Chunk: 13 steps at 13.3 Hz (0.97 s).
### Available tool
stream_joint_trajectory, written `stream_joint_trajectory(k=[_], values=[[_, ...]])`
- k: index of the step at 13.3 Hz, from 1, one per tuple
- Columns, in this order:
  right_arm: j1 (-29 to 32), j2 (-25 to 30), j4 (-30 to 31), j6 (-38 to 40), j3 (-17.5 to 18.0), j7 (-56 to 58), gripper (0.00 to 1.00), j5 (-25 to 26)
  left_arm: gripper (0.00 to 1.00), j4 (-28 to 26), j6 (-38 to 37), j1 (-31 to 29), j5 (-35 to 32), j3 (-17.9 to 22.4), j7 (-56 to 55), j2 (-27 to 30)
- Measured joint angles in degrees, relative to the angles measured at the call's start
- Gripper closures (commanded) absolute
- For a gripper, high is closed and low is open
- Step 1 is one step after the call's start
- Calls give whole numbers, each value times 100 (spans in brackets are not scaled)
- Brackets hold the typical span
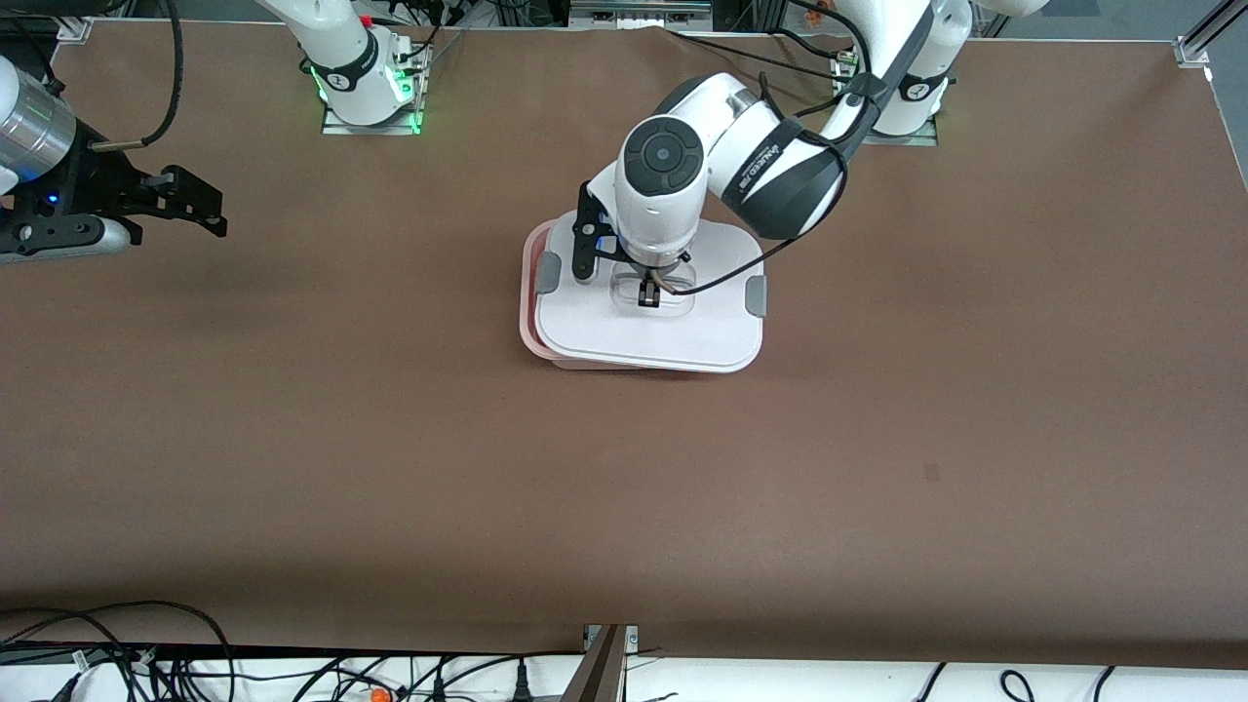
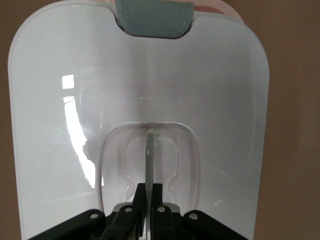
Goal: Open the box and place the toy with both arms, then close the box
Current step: 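Lower the white lid onto the tub with the left gripper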
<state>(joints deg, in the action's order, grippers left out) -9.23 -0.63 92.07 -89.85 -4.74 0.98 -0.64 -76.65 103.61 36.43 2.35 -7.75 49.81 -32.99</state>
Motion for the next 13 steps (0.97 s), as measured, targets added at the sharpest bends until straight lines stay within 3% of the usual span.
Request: stream_joint_trajectory(k=[13], values=[[69,-109,-254,19,21,-7,0,33,100,5,327,320,-219,33,-890,-286]])
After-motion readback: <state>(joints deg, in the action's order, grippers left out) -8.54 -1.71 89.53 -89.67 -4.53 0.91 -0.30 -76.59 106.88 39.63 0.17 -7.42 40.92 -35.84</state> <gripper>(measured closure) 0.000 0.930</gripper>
